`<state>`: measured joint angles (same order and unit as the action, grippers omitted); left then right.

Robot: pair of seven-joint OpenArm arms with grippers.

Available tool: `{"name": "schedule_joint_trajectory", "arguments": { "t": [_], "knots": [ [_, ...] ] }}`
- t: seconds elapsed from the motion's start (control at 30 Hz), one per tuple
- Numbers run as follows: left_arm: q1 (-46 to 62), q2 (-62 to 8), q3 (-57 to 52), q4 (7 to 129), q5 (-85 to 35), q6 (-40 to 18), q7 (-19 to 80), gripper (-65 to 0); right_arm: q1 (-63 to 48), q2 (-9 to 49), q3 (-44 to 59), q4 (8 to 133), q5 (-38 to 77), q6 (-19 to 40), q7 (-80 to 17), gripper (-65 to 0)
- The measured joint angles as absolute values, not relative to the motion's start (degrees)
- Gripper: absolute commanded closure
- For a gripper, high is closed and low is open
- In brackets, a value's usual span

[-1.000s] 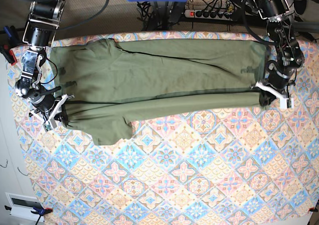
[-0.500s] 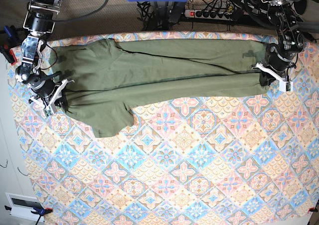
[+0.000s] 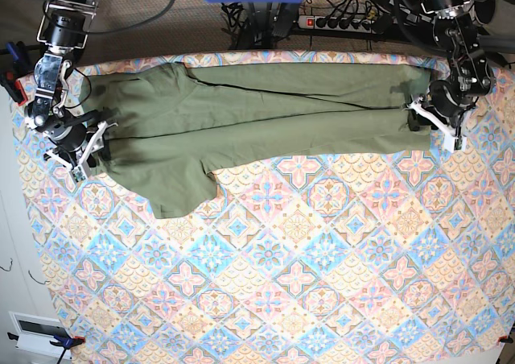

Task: Layout the t-shirt on the table in an organized manner, then fold the t-shirt properly
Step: 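Lift the side edge with both grippers and fold it over the shirt, then regrasp the sleeve fabric with the right gripper and tuck it inward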

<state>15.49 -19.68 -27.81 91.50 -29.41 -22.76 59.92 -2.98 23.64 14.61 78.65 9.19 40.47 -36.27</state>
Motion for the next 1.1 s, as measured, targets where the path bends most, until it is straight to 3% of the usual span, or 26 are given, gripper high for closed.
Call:
{"name": "schedule_joint_trajectory", "arguments": {
  "t": [0.2, 0.5, 0.63, 0.73, 1.1],
  "knots": [
    [15.4, -19.7, -28.0, 91.5, -29.7, -22.8, 60.0, -29.0, -5.3, 24.1, 19.9, 85.7, 8.6, 39.6, -36.3, -24.3],
    [15.4, -18.6, -34.5, 91.6, -41.0, -22.6, 60.0, -29.0, -4.5, 24.0, 15.8, 92.9, 9.2, 39.7, -36.2, -24.4],
    [15.4, -17.6, -35.9, 91.8, -43.9, -22.5, 60.4, -29.7, -2.4, 23.3, 9.1, 89.1, 9.0, 41.2, -37.9, -24.4],
    [15.6, -17.0, -36.4, 93.0, -45.5, -22.5, 60.7, -29.7, 5.8, 23.1, 5.2, 84.9, 9.2, 40.5, -39.5, -24.4],
    [15.7, -14.8, -35.9, 98.1, -45.8, -22.5, 60.7, -29.8, 16.4, 23.3, 3.8, 68.5, 9.1, 39.9, -38.9, -24.4]
  ]
}}
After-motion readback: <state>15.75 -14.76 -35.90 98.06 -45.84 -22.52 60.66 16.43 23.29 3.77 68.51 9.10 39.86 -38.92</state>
